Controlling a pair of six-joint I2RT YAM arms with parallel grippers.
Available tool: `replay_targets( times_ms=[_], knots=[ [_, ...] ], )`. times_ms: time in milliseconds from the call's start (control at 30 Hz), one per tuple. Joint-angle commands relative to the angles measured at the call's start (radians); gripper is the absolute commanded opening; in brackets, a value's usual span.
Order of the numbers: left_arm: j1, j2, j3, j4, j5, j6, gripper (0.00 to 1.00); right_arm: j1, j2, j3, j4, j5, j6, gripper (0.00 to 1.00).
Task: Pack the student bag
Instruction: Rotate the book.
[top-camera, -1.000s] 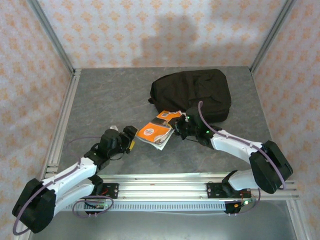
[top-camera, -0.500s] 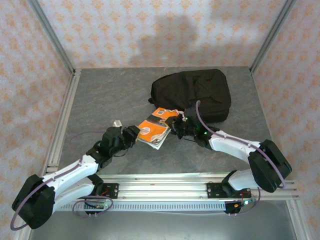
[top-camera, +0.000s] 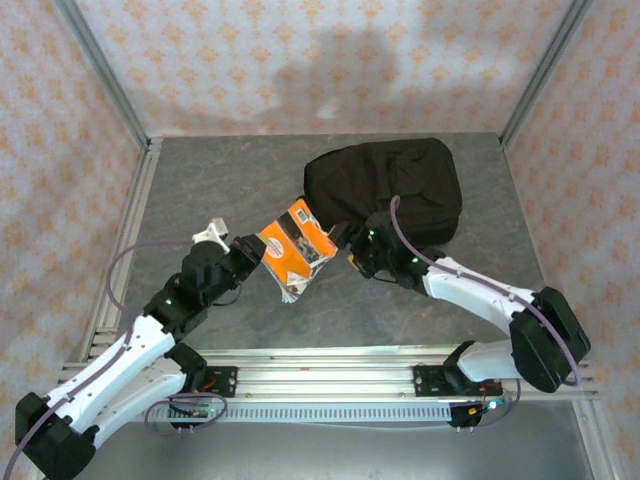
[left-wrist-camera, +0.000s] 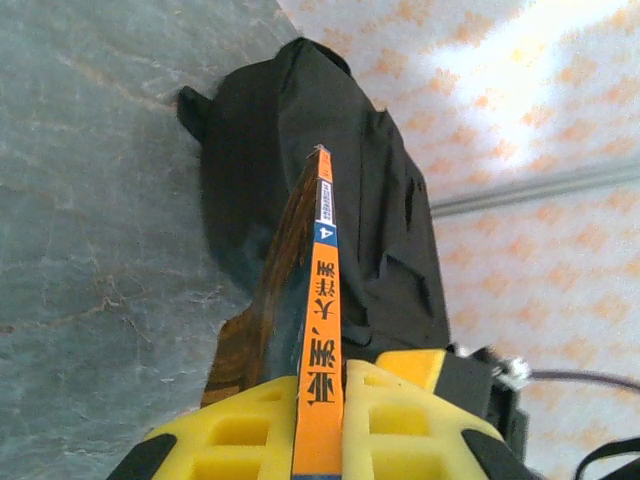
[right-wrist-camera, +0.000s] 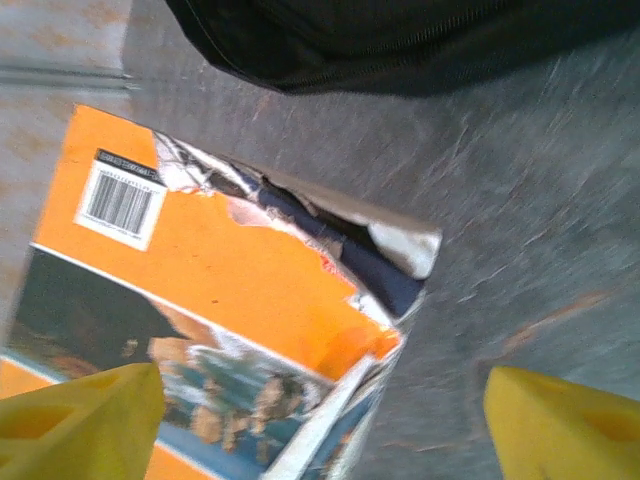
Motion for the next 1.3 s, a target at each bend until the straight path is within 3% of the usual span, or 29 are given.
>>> replay_targets(
  times_ms=[0, 200, 333, 433, 533, 600, 733, 833, 967, 1100, 1200, 1267],
  knots=[
    [0.007, 0.008, 0.138, -0.116, 0.065, 0.298, 0.00, -0.008, -0.089, 0.067, -0.211, 0.166, -0.370, 0.86],
    [-0.004, 0.050, 0.297, -0.292, 0.173, 0.649, 0.00, -0.048, -0.239, -0.004, -0.069, 0.145, -0.738, 0.87],
    [-0.026, 0.006, 0.268, -0.175, 0.270, 0.783, 0.00, -0.061, -0.357, -0.135, 0.181, 0.135, -0.989, 0.89],
    [-0.059, -0.055, 0.256, -0.116, 0.344, 0.927, 0.00, -0.095, -0.361, -0.118, 0.197, 0.019, -1.103, 0.89],
    [-0.067, -0.063, 0.319, -0.193, 0.364, 1.045, 0.00, -0.118, -0.354, -0.117, 0.234, -0.177, -1.174, 0.89],
    [-0.067, -0.066, 0.333, -0.202, 0.427, 1.091, 0.00, -0.125, -0.329, -0.100, 0.234, -0.222, -1.199, 0.90],
    [-0.067, -0.057, 0.339, -0.181, 0.557, 1.092, 0.00, -0.160, -0.285, -0.074, 0.262, -0.385, -1.169, 0.89],
    [-0.066, -0.067, 0.315, -0.143, 0.586, 1.075, 0.00, -0.168, -0.275, -0.076, 0.299, -0.514, -1.125, 0.86],
    [-0.051, -0.077, 0.294, -0.101, 0.584, 1.041, 0.00, -0.169, -0.266, -0.116, 0.439, -0.648, -1.013, 0.72],
    [-0.017, -0.078, 0.281, -0.040, 0.625, 0.980, 0.00, -0.170, -0.261, -0.162, 0.587, -0.692, -0.906, 0.55],
    [0.005, -0.077, 0.276, -0.025, 0.635, 0.947, 0.00, -0.170, -0.277, -0.182, 0.635, -0.704, -0.858, 0.38],
    [0.018, -0.078, 0.266, -0.009, 0.636, 0.924, 0.00, -0.169, -0.295, -0.195, 0.649, -0.702, -0.842, 0.20]
  ],
)
